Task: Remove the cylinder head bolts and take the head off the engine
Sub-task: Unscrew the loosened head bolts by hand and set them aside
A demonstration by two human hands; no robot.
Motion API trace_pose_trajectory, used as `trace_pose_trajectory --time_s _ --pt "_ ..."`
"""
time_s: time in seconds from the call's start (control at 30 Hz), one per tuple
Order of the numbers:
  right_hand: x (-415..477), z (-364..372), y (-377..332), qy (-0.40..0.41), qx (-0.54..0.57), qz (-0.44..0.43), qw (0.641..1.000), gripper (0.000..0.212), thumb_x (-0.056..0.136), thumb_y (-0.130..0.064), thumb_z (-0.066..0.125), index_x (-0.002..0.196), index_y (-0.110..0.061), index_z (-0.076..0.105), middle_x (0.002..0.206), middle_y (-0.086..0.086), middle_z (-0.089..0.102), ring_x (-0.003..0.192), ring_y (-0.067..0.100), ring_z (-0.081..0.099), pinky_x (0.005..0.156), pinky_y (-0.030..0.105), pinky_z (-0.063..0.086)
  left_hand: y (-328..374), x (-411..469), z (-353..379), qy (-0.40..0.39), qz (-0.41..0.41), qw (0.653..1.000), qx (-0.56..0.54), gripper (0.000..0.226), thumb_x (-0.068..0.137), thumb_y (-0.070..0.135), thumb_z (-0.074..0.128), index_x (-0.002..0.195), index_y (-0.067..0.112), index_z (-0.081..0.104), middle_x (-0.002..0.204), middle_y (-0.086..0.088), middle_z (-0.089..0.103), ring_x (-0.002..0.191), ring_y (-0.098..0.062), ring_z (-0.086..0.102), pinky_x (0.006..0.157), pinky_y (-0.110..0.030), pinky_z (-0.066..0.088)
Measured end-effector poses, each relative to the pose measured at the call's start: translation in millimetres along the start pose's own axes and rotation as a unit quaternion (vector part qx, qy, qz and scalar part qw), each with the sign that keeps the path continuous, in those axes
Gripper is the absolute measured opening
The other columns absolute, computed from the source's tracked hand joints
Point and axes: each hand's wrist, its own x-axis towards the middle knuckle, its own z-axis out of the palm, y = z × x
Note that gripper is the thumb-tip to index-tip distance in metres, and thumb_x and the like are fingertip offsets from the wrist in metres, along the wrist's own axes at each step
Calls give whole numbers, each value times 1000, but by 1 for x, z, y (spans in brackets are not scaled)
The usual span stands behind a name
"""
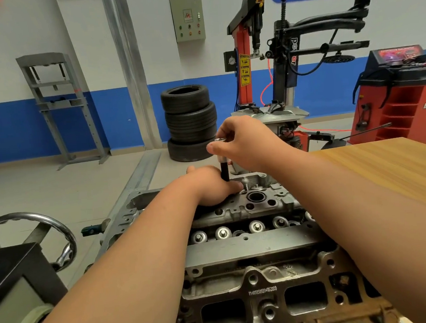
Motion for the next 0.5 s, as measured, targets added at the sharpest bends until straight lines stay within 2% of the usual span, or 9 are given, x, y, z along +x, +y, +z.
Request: trace_pose_trajectory --time_s 0.03,0.07,0.13,0.17,0.23,0.3,0.33,0.43,0.5 --pt "0 -1 -1 -11 11 -11 1000 12 88 -27 66 96 -20 62 72 -14 62 62 -10 58 56 7 40 -1 0 0 2 3 1000 -3 47 93 61 44 116 24 61 77 6 40 122 -32 40 91 -39 33" --pt "-1 -2 -3 -20 32 -19 999 18 89 -18 61 107 -19 63 78 -16 62 66 -10 59 60 5 42 0 1 0 3 4 1000 -7 41 93 61 45 106 25 61 77 6 43 119 -31 42 88 -38 32" --pt "-2 -3 -6 -42 93 -15 995 40 86 -7 51 124 -18 55 95 -14 62 82 -2 62 71 15 48 0 1 -1 1 3 1000 -14 37 94 60 44 93 25 58 78 5 48 115 -30 45 85 -37 31" --pt "-2 -2 -7 -44 105 -14 993 44 85 -7 51 127 -19 51 103 -11 60 87 1 60 72 19 48 -1 1 -1 0 2 1000 -16 38 94 59 44 97 24 59 80 4 49 115 -30 46 86 -36 32" --pt "-2 -1 -7 -32 82 -11 996 38 85 -20 57 121 -24 47 109 -8 57 87 2 57 70 21 45 -1 1 -2 2 -2 1000 -19 44 94 58 44 110 21 62 87 0 52 116 -31 46 89 -37 35" --pt "-1 0 -5 -9 11 10 1000 29 85 -39 64 101 -23 47 93 -9 61 78 1 56 61 22 41 -2 1 -2 8 -9 1000 -14 47 91 61 47 109 20 63 95 -4 55 115 -31 48 96 -40 41" --pt "-1 0 -4 -5 -14 22 1000 31 84 -46 65 93 -22 48 83 -10 63 73 2 57 57 23 40 -3 1 -2 13 -13 1000 -10 46 89 62 50 101 20 63 94 -4 55 110 -30 50 97 -43 42" --pt "-1 2 -5 -7 -4 24 1000 24 86 -41 67 85 -21 54 73 -8 67 67 4 61 59 27 47 -3 3 -1 37 -24 999 -28 47 83 65 57 72 20 57 75 -1 55 78 -21 53 79 -36 45" --pt "-2 0 -7 -25 19 0 1000 6 89 -25 64 92 -20 62 74 -9 68 64 -1 61 62 22 49 -4 2 -1 39 -13 998 -42 47 82 65 59 69 20 61 62 3 58 66 -15 53 64 -30 40"
